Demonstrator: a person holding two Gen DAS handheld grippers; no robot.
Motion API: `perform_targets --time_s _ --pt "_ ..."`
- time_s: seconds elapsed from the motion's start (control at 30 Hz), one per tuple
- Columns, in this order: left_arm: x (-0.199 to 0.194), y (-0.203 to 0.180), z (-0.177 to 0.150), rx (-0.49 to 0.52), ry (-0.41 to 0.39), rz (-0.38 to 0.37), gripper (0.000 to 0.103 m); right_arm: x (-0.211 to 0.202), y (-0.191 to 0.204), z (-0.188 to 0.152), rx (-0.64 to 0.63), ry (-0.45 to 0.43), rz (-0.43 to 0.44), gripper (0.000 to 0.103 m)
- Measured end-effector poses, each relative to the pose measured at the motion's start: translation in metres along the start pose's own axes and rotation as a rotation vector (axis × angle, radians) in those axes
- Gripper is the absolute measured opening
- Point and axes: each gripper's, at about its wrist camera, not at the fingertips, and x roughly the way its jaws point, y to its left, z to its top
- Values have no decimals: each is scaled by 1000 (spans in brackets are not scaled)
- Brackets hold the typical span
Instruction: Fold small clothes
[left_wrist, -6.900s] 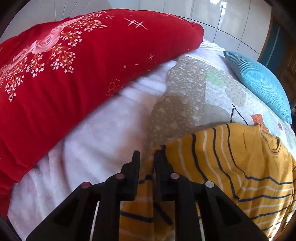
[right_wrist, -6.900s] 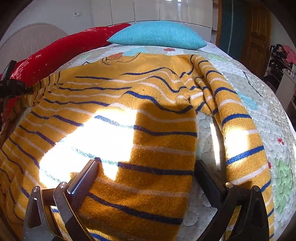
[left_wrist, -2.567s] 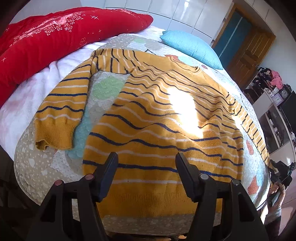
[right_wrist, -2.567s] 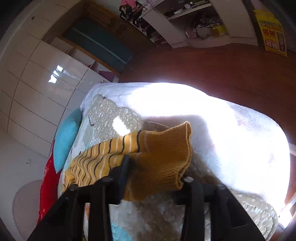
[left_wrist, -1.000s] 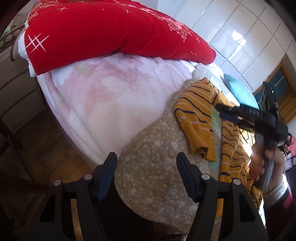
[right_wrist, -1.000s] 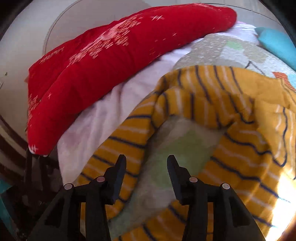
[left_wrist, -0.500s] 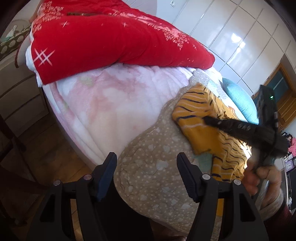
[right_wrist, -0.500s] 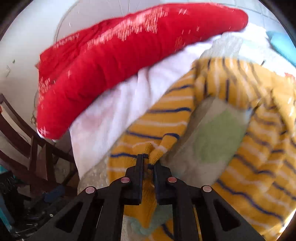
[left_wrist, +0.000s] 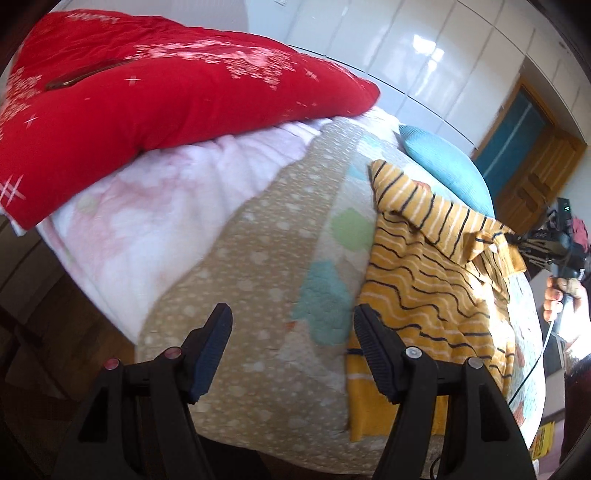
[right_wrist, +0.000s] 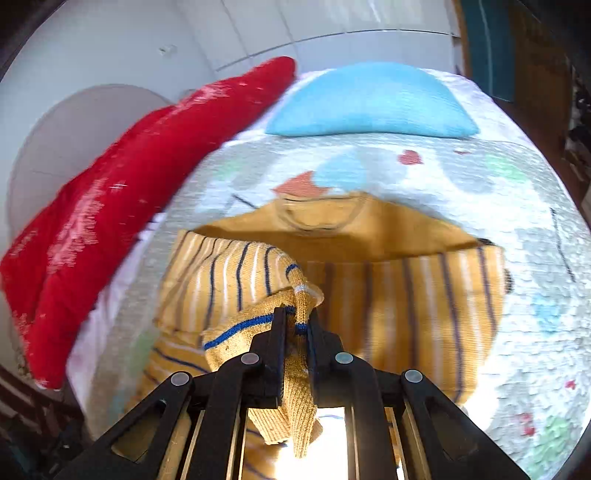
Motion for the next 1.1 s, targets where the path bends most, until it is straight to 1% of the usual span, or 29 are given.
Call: perform_targets --time_s 0.03,0.07,0.1,0.13,0.17,0.2,0.23,0.3,0.37,0.43,0.47,0.53,0.57,0.6,0.63,0.67,0.73,0.8,0.83,0.87,0.9,0.93,0.97,1.0,1.03,1.07,1.1 --pt "4 -6 0 9 7 -7 67 10 -17 0 -8 31 -82 15" --pt "7 -12 1 18 14 -13 67 19 -31 -3 -15 52 -189 15" --pt "10 -17 1 28 20 -14 68 22 -42 -7 -13 55 -276 16" --pt "13 -22 2 39 26 -13 68 18 -53 -10 4 45 -284 18" --pt "16 -27 1 49 31 -13 68 11 -63 -13 35 25 -246 23" --pt "19 -30 0 59 40 -14 69 1 -70 -17 75 3 -199 38" --pt "23 -33 -1 66 51 -15 69 -8 -74 -21 108 -20 -162 50" --pt "30 -37 -3 76 72 -17 70 -23 -73 -28 129 -59 -99 54" --pt "36 -42 -4 79 89 -23 70 -27 -65 -38 111 -61 -56 56" --pt "39 -47 -5 77 98 -37 70 -25 -59 -45 93 -55 -13 65" --pt "40 -50 -5 80 99 -42 70 -22 -54 -52 80 -51 -6 67" --pt "39 -55 -6 94 97 -44 70 -5 -47 -63 31 -33 -34 67" --pt "38 -57 -6 103 96 -44 70 5 -43 -68 0 -12 -56 64" --pt "38 -59 -6 112 94 -41 70 15 -38 -73 -35 16 -74 30" --pt "37 -61 -6 121 91 -35 70 24 -35 -76 -81 41 -119 7" --pt "36 -61 -6 129 87 -28 70 27 -33 -77 -110 39 -190 6" --pt "35 -59 -5 137 79 -14 70 16 -44 -72 -69 -9 -205 6" --pt "39 -54 -2 129 82 -2 70 1 -61 -65 -5 -56 -245 6" --pt "41 -51 -1 120 87 1 70 -4 -69 -62 14 -75 -274 10" --pt "44 -48 0 112 91 -1 70 -7 -76 -60 25 -90 -320 18" --pt "47 -45 1 105 93 -4 70 -10 -80 -61 30 -92 -368 32" --pt "50 -44 1 102 97 -6 70 -12 -85 -62 32 -83 -404 35" --pt "54 -42 1 101 105 -7 70 -16 -87 -65 37 -76 -412 35" --pt "57 -41 1 101 113 -11 70 -22 -90 -70 49 -73 -392 37" --pt "60 -41 0 103 120 -23 70 -30 -93 -78 66 -77 -366 43" --pt "64 -41 0 109 131 -37 70 -39 -95 -88 87 -85 -332 46" --pt "68 -42 -1 117 145 -54 71 -48 -97 -99 113 -93 -279 52"
